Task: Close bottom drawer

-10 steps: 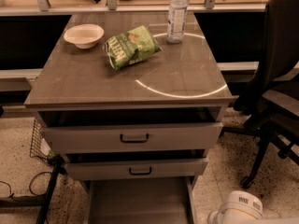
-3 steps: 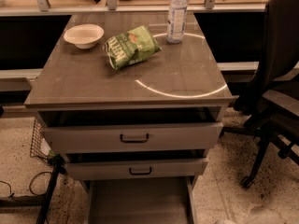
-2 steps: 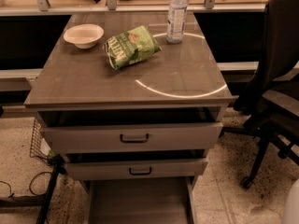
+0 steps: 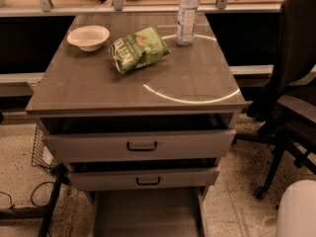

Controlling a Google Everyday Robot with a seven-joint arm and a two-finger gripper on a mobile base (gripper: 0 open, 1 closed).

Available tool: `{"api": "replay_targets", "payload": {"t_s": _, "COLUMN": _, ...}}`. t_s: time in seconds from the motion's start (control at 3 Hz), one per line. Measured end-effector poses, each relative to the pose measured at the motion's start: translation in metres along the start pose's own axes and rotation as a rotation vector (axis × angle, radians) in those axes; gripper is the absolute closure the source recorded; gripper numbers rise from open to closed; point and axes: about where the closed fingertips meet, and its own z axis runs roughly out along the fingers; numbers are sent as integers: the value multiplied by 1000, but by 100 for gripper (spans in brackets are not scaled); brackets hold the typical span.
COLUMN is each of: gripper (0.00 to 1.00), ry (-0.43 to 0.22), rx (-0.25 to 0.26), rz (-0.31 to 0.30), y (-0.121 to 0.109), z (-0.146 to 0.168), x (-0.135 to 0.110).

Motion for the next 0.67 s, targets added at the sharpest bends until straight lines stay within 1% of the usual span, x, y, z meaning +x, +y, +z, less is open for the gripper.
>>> {"api": "replay_targets", "payload": {"t_s": 0.33, "gripper": 100, "ry": 24, "rx": -10, "rz": -31, "y": -9, "z": 16, "x": -23}}
{"api": "replay_targets", "payload": {"t_s": 0.67, "gripper": 100, "ry": 60, "rx": -4, "rz": -61, "y": -23, "z": 21, "x": -43}}
